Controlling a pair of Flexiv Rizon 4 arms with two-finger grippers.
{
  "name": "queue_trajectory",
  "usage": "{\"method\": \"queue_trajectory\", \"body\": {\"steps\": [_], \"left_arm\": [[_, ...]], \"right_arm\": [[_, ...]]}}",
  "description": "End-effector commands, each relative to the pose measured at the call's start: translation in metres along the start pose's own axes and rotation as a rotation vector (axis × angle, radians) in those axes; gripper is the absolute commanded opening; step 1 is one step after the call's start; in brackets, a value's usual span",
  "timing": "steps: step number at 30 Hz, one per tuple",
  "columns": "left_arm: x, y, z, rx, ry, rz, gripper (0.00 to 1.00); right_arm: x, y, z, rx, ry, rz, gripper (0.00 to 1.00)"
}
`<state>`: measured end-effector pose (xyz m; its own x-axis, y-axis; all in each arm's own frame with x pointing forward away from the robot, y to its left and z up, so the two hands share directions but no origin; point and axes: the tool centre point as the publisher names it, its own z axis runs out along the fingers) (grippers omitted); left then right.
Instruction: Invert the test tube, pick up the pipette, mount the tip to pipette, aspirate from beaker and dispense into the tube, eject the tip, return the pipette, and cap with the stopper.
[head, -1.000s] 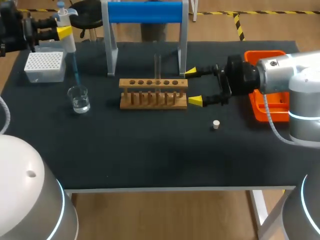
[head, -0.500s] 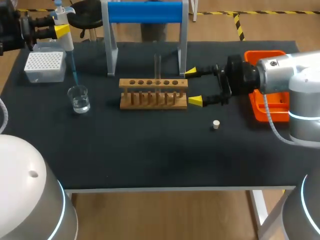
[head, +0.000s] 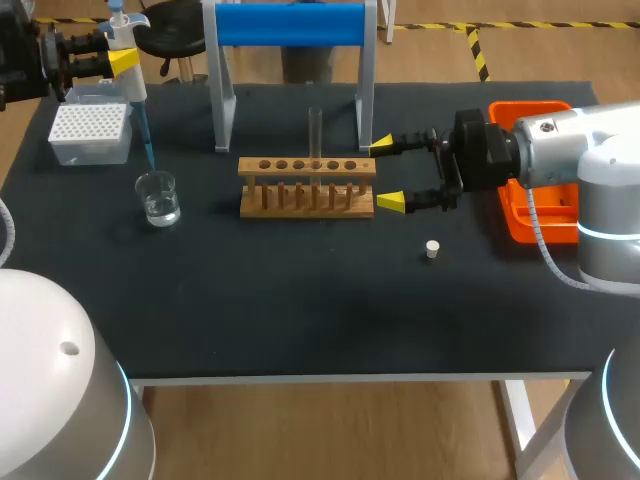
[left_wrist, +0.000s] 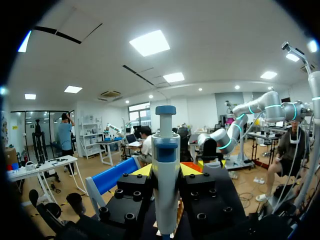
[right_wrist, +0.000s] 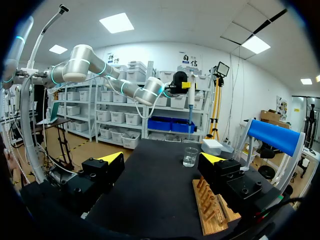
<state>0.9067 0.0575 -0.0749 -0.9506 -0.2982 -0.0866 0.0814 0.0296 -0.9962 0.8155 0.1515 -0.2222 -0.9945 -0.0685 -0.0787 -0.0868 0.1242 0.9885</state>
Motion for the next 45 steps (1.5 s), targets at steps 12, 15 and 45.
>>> {"method": "queue_trajectory", "body": {"steps": [12, 15, 45], "left_arm": [[0.001, 0.0, 0.0, 0.0, -0.002, 0.002, 0.0], [0.001, 0.0, 0.0, 0.0, -0.002, 0.002, 0.0], [0.001, 0.0, 0.0, 0.0, -0.002, 0.002, 0.0]], "right_arm": [[0.006, 0.013, 0.049, 0.079, -0.001, -0.021, 1.0], [0.007, 0.016, 0.065, 0.101, -0.018, -0.022, 1.0], [0.013, 0.004, 0.202, 0.27, -0.271, 0.033, 1.0]]}}
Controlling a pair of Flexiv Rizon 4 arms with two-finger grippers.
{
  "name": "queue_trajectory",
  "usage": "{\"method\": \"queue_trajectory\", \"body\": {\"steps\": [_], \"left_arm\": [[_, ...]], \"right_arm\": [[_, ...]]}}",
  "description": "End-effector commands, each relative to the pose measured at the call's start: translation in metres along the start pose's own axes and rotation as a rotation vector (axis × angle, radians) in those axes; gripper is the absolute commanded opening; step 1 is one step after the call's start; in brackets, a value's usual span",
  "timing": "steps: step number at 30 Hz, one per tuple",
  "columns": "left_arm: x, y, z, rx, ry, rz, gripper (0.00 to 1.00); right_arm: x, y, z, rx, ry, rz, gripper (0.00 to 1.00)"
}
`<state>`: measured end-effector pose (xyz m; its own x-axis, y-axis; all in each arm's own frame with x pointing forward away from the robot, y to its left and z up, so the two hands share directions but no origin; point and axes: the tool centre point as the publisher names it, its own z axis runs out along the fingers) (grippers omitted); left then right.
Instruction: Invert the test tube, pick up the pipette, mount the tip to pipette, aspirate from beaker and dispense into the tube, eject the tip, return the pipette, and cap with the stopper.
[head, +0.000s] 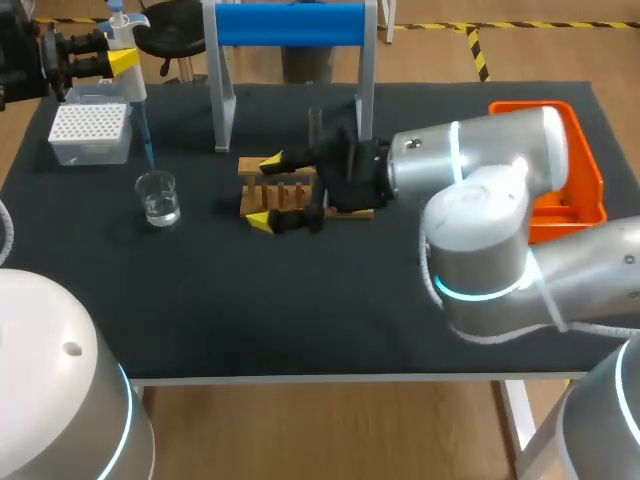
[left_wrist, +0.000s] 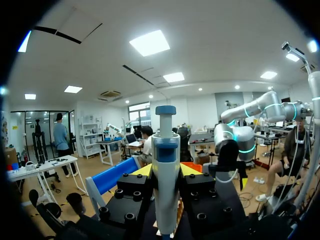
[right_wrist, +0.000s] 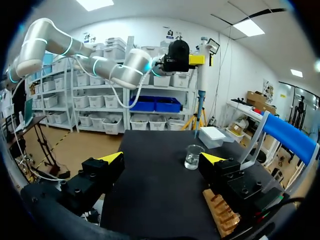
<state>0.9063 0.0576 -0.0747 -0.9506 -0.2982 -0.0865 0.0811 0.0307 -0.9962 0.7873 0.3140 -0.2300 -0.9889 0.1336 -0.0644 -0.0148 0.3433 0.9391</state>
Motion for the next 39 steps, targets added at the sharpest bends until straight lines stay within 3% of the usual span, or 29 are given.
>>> {"method": "queue_trajectory", "body": {"steps": [1, 12, 25, 39], "left_arm": [[0.0, 0.0, 0.0, 0.001, -0.002, 0.002, 0.0], [0.0, 0.0, 0.0, 0.001, -0.002, 0.002, 0.0], [0.0, 0.0, 0.0, 0.001, -0.002, 0.002, 0.0], [0.0, 0.0, 0.0, 0.001, -0.002, 0.002, 0.0]], "right_arm": [[0.003, -0.005, 0.044, 0.056, -0.094, -0.066, 1.0], [-0.006, -0.023, 0.072, 0.074, -0.143, 0.041, 1.0], [-0.023, -0.03, 0.095, 0.092, -0.182, 0.054, 1.0], [-0.024, -0.044, 0.106, 0.127, -0.198, 0.06, 1.0]]}}
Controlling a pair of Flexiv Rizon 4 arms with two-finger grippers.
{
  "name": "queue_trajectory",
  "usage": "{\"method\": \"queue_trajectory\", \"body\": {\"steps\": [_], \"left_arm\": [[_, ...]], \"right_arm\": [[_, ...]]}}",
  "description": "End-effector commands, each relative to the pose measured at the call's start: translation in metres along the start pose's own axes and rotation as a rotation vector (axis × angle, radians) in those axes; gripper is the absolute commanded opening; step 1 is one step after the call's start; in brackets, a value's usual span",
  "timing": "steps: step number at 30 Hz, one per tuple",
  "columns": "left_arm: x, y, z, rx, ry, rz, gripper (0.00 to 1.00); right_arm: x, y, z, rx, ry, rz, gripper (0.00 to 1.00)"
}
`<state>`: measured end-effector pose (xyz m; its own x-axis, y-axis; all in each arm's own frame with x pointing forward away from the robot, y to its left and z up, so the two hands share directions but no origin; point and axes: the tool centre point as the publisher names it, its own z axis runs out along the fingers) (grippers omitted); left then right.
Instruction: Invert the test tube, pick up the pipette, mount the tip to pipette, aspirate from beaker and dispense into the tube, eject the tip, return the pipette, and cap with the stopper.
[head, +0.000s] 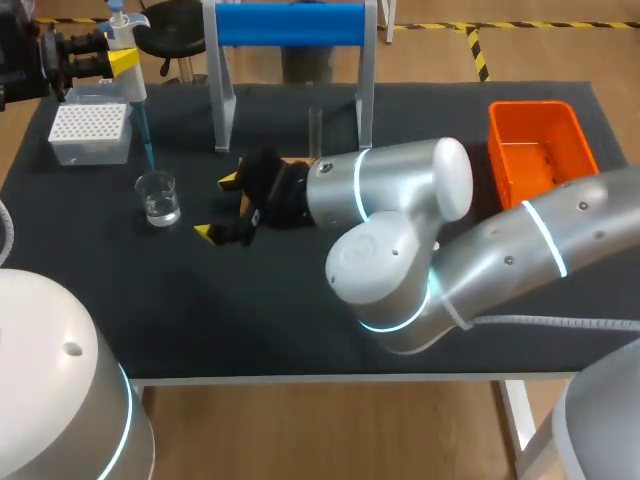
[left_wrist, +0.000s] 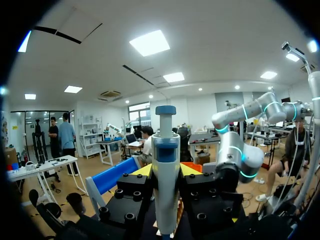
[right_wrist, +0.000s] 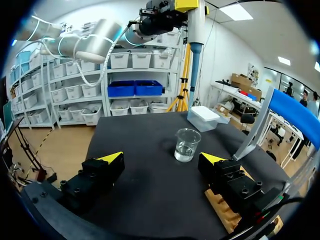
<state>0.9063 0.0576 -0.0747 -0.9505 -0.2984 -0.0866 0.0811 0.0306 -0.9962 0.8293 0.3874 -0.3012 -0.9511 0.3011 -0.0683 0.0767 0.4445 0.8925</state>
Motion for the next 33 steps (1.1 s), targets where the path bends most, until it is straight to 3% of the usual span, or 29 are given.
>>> {"method": "queue_trajectory", "body": {"steps": [1, 33], "left_arm": [[0.0005, 0.0002, 0.0003, 0.001, -0.002, 0.002, 0.0], [0.0005, 0.0002, 0.0003, 0.001, -0.002, 0.002, 0.0]], "right_arm": [[0.0035, -0.0007, 0.0075, -0.004, -0.041, -0.002, 1.0], [0.0036, 0.0022, 0.0043, -0.004, -0.049, -0.013, 1.0]]}}
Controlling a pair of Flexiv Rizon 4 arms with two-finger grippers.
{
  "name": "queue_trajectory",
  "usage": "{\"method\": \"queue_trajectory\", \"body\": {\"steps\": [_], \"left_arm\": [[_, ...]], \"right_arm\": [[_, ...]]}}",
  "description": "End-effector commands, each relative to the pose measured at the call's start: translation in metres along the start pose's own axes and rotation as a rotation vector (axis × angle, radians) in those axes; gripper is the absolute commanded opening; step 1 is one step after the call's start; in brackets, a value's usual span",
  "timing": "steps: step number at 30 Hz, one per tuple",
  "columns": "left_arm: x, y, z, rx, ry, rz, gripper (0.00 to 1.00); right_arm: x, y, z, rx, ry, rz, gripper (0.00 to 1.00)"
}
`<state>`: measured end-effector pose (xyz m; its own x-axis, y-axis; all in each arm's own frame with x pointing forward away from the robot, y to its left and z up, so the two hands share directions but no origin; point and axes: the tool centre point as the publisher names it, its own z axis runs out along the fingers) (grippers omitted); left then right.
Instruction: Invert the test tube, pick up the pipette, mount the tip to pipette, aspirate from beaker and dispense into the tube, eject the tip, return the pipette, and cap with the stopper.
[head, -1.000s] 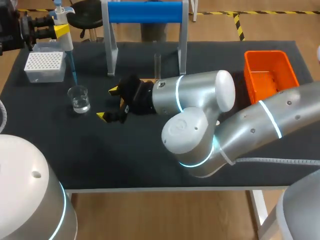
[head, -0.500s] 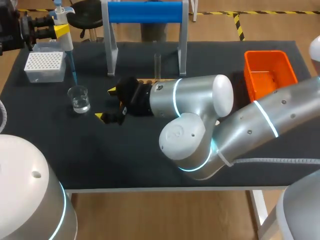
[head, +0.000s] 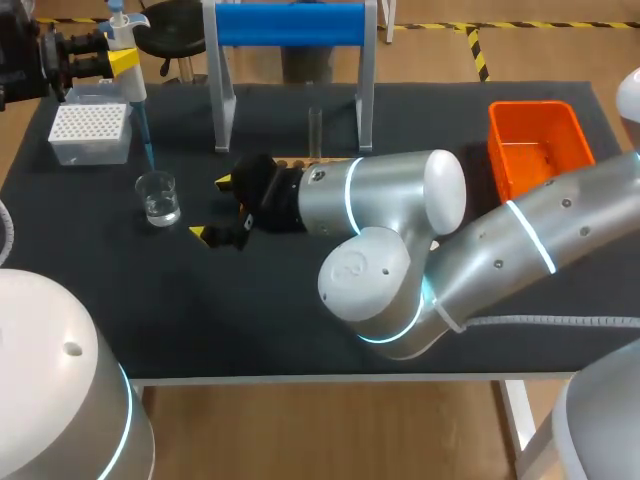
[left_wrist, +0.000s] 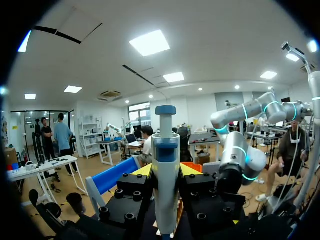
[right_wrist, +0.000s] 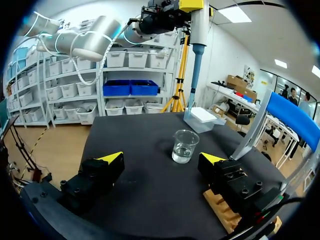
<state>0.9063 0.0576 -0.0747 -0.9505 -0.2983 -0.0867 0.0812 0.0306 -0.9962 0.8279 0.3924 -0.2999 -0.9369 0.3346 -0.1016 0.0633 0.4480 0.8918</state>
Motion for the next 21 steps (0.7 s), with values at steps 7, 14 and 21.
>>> {"method": "queue_trajectory", "body": {"steps": [7, 14, 21], "left_arm": [[0.0, 0.005, 0.0, -0.002, -0.009, 0.002, 0.0], [0.0, 0.017, -0.004, 0.006, -0.02, 0.019, 0.0], [-0.001, 0.032, -0.006, 0.013, -0.027, 0.025, 0.0]], "right_arm": [[0.001, -0.001, 0.001, -0.003, -0.002, 0.0, 1.0], [0.001, -0.001, 0.001, -0.003, -0.002, 0.0, 1.0], [0.001, -0.001, 0.001, -0.003, -0.002, 0.0, 1.0]]}}
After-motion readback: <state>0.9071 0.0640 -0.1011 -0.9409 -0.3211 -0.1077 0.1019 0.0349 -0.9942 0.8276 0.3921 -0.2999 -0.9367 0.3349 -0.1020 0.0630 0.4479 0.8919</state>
